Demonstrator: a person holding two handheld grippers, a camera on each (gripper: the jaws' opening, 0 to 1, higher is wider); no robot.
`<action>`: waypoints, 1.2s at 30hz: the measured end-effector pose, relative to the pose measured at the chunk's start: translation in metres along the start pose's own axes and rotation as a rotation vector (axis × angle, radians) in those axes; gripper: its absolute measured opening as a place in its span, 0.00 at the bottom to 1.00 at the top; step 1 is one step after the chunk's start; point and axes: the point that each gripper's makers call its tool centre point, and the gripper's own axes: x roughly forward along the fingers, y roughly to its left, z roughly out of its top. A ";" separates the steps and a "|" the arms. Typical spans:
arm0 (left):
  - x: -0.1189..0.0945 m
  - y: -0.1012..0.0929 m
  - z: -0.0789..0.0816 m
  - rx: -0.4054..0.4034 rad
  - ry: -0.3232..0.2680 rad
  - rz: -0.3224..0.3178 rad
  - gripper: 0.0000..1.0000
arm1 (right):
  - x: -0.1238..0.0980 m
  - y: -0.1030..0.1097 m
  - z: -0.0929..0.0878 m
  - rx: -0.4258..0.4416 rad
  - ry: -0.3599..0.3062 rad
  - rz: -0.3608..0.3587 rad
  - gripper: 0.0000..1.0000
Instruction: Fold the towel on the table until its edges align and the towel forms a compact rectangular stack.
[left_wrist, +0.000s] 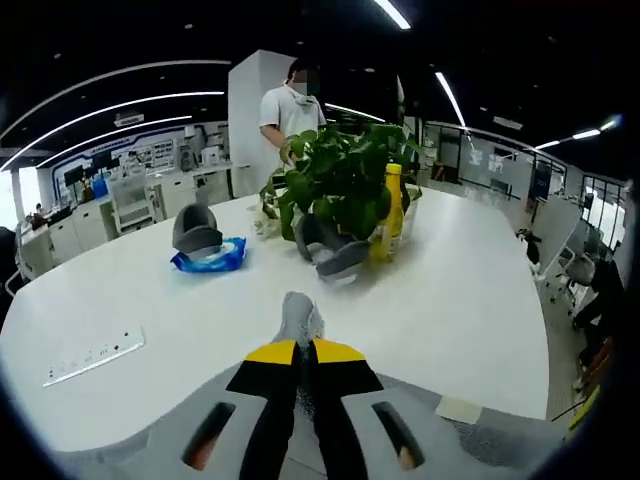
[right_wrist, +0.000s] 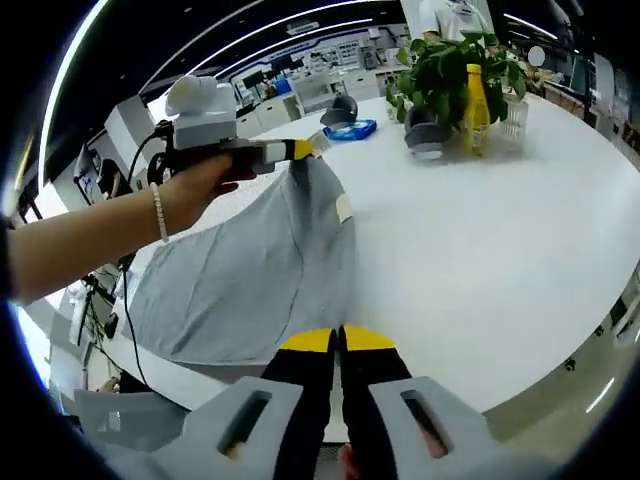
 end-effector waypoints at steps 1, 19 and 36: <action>0.000 -0.001 0.002 0.000 -0.003 -0.001 0.04 | -0.003 -0.001 0.003 -0.001 -0.008 -0.003 0.00; -0.009 -0.024 0.056 0.029 -0.091 -0.021 0.04 | -0.040 -0.009 0.033 -0.004 -0.097 -0.048 0.00; -0.040 -0.024 0.080 0.068 -0.134 -0.032 0.04 | -0.064 0.022 0.053 -0.060 -0.171 0.004 0.00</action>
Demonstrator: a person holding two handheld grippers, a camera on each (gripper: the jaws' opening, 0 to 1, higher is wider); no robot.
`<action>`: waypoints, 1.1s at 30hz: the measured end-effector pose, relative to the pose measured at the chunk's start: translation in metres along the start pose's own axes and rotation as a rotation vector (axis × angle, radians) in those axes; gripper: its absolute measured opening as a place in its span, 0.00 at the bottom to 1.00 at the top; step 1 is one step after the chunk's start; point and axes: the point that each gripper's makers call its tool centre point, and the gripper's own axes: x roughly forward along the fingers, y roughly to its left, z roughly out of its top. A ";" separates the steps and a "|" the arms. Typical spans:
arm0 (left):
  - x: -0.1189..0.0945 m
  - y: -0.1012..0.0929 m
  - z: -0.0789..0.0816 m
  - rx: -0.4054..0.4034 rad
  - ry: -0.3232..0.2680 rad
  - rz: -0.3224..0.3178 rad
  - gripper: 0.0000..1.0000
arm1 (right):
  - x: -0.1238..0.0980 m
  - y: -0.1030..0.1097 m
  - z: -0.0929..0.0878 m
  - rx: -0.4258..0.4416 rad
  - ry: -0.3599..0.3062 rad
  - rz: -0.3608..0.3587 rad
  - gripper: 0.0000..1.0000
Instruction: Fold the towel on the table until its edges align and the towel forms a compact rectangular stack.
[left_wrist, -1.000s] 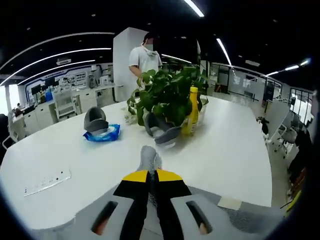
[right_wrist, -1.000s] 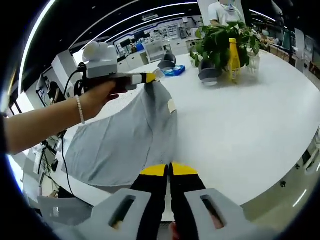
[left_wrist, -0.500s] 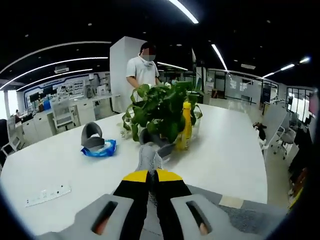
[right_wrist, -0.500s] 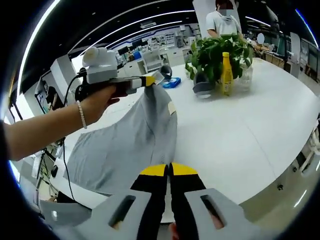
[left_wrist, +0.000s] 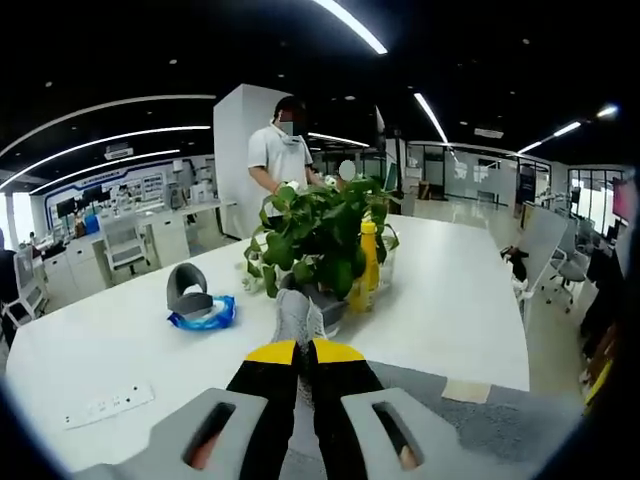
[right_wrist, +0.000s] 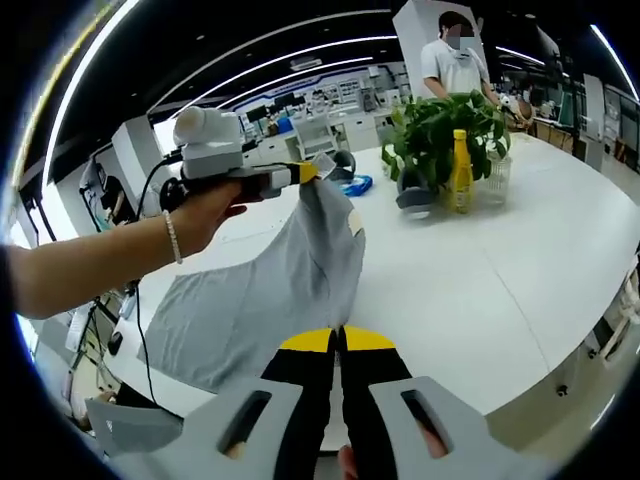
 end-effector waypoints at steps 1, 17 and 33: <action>-0.002 0.000 0.001 0.004 -0.004 -0.001 0.04 | -0.001 0.004 0.001 -0.010 -0.001 0.006 0.00; -0.060 0.043 0.012 -0.102 -0.068 -0.014 0.04 | -0.020 0.098 0.013 -0.139 -0.013 0.113 0.00; -0.122 0.098 -0.007 -0.123 -0.079 0.009 0.04 | -0.015 0.181 -0.004 -0.180 0.015 0.201 0.00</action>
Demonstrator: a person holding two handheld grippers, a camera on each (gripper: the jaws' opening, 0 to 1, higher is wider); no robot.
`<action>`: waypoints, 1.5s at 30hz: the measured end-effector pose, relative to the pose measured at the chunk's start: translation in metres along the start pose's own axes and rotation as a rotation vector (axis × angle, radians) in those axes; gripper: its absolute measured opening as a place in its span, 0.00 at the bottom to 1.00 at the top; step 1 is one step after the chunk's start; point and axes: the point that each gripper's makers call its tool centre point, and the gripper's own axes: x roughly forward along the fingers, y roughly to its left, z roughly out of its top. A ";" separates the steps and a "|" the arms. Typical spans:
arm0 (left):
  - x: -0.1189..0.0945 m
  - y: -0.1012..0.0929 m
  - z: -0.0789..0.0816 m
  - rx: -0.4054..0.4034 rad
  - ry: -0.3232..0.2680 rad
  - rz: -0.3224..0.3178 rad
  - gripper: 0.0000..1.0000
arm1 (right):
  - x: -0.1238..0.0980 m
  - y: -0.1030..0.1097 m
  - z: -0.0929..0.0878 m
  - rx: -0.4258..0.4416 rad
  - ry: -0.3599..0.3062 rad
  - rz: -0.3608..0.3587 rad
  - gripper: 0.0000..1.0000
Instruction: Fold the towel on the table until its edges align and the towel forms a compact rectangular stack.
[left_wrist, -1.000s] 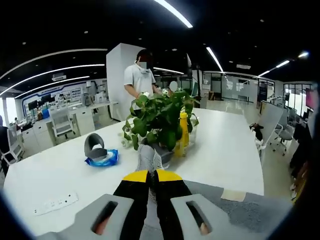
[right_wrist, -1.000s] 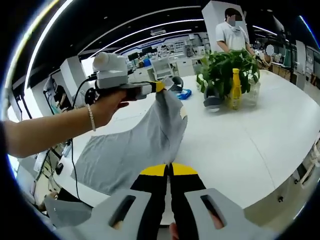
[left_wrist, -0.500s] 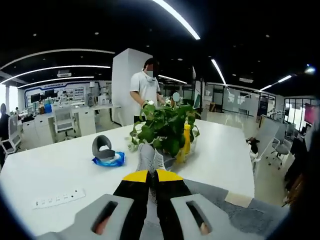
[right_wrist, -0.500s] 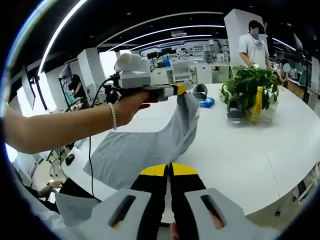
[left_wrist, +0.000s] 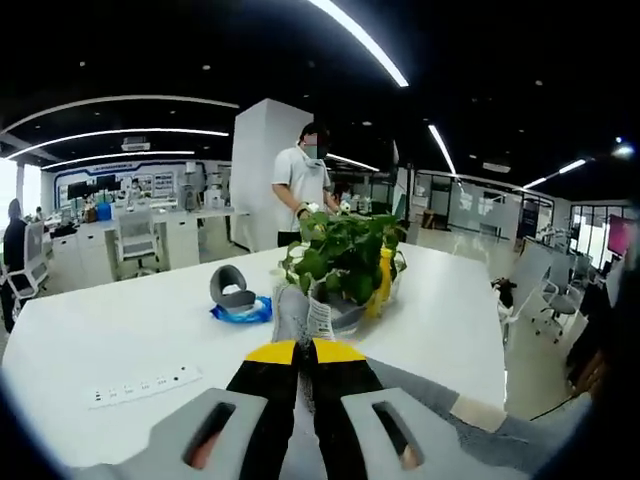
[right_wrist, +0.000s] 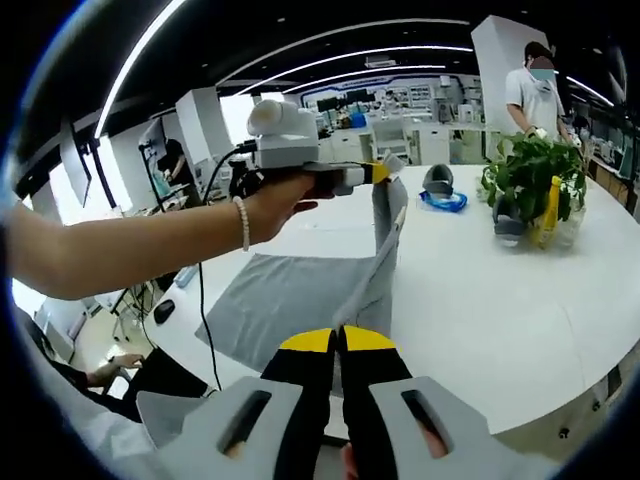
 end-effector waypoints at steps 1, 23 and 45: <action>-0.003 0.002 -0.001 0.002 -0.001 0.001 0.04 | 0.003 0.006 0.000 -0.002 0.003 0.006 0.00; -0.065 0.074 -0.027 -0.070 -0.041 0.039 0.05 | 0.064 0.106 -0.021 -0.024 0.062 0.146 0.00; -0.108 0.143 -0.059 -0.084 -0.025 0.083 0.05 | 0.109 0.187 -0.023 -0.218 0.115 0.299 0.00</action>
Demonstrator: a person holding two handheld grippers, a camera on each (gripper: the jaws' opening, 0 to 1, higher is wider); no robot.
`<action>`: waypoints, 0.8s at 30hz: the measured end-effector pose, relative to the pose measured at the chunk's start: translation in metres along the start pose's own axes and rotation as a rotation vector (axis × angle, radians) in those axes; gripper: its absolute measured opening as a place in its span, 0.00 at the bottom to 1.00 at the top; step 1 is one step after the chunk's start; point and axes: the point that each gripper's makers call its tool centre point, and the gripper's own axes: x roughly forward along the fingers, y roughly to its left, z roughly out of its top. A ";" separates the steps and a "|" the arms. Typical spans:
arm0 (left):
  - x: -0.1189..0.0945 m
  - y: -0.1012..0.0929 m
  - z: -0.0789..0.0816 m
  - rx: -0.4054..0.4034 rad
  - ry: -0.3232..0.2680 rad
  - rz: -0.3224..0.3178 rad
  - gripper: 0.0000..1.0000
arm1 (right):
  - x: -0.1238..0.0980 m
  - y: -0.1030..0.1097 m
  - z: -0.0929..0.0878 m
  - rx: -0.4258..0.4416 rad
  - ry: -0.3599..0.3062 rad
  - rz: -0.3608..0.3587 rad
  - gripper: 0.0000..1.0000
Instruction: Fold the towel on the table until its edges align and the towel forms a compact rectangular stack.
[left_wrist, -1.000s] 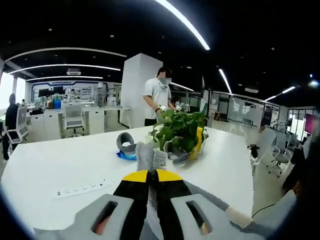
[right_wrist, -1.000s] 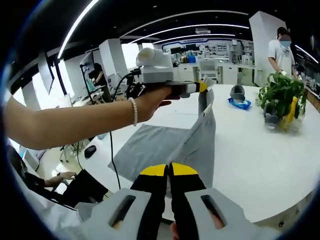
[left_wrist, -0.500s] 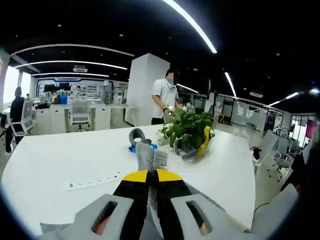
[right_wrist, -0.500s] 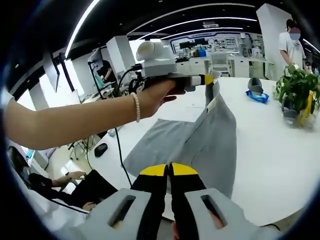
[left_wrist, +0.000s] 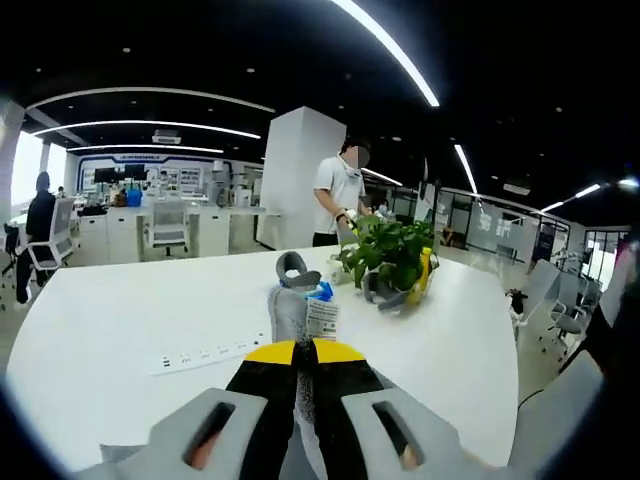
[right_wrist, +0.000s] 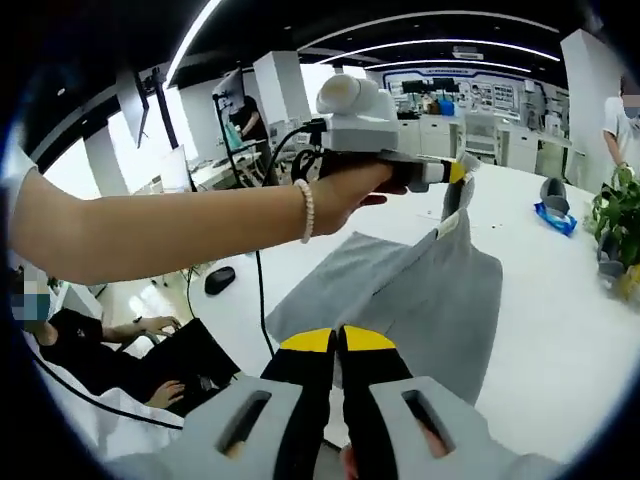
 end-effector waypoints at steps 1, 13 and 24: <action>-0.002 0.003 -0.001 -0.004 0.000 0.002 0.05 | 0.003 0.002 0.000 -0.009 0.005 0.007 0.00; -0.021 0.044 -0.003 -0.025 -0.015 0.028 0.05 | 0.027 0.023 0.011 -0.082 0.031 0.065 0.00; -0.033 0.077 -0.009 -0.040 -0.011 0.060 0.05 | 0.049 0.038 0.013 -0.113 0.048 0.101 0.00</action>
